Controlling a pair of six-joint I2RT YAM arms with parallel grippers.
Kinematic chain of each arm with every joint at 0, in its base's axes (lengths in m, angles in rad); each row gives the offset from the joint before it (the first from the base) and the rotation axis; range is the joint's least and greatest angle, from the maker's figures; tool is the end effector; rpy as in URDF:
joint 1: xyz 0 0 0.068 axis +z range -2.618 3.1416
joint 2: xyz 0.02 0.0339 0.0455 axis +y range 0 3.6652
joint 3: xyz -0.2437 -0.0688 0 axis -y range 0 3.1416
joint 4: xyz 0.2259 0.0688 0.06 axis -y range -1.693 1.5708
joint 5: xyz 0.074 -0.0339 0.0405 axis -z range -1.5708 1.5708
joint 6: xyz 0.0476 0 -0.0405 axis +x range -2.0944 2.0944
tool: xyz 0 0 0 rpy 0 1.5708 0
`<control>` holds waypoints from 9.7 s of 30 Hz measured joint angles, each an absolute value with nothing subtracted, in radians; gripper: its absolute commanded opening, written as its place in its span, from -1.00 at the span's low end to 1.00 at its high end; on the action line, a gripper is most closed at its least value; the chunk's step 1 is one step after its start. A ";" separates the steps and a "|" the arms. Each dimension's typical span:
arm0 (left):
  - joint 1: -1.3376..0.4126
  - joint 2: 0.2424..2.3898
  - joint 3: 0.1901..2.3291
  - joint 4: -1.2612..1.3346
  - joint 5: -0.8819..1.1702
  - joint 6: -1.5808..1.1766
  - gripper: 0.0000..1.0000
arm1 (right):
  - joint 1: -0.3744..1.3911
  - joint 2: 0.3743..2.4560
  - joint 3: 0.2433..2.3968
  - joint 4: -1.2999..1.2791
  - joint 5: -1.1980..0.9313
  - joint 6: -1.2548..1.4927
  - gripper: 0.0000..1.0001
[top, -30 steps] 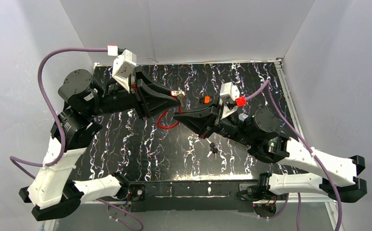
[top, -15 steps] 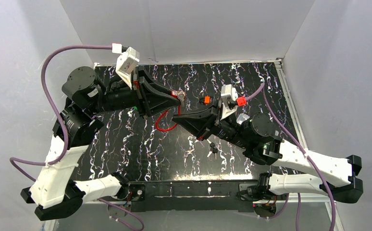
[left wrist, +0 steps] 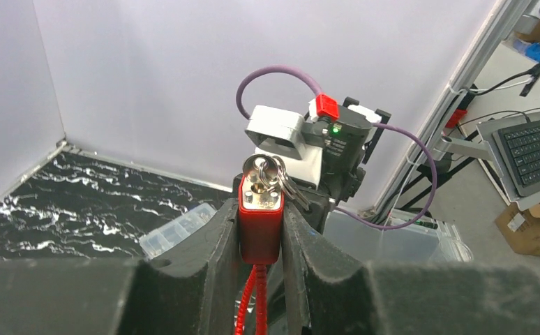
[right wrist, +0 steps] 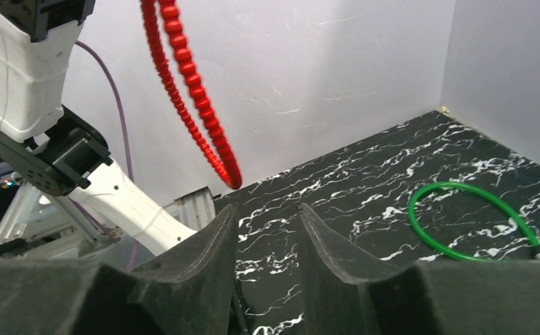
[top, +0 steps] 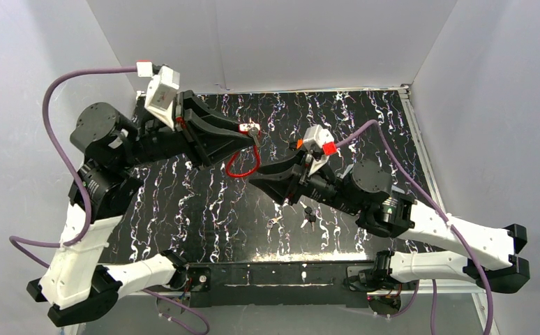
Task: Unlock with the key
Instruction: Unlock the lock, then place the lock at the center of the board, then pick up the key from the center of the board.
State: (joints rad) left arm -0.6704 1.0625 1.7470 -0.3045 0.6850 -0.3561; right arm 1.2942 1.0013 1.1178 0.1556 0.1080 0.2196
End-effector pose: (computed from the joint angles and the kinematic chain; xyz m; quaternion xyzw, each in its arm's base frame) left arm 0.0921 -0.1115 0.5568 0.3573 0.4782 -0.5470 0.5869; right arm 0.0658 0.2130 0.4372 -0.2721 0.5407 0.5224 0.6006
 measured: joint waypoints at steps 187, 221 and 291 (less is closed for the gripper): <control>-0.492 0.719 0.860 -0.686 0.355 0.244 0.97 | 1.204 1.590 1.019 -0.333 0.203 0.404 0.05; -0.492 0.659 0.844 -0.658 0.361 0.253 0.97 | 1.204 1.762 1.111 -0.417 0.296 0.484 -0.29; -0.514 0.413 0.699 -0.665 0.977 1.587 0.63 | 1.182 1.226 1.129 -0.295 -0.034 0.459 -0.97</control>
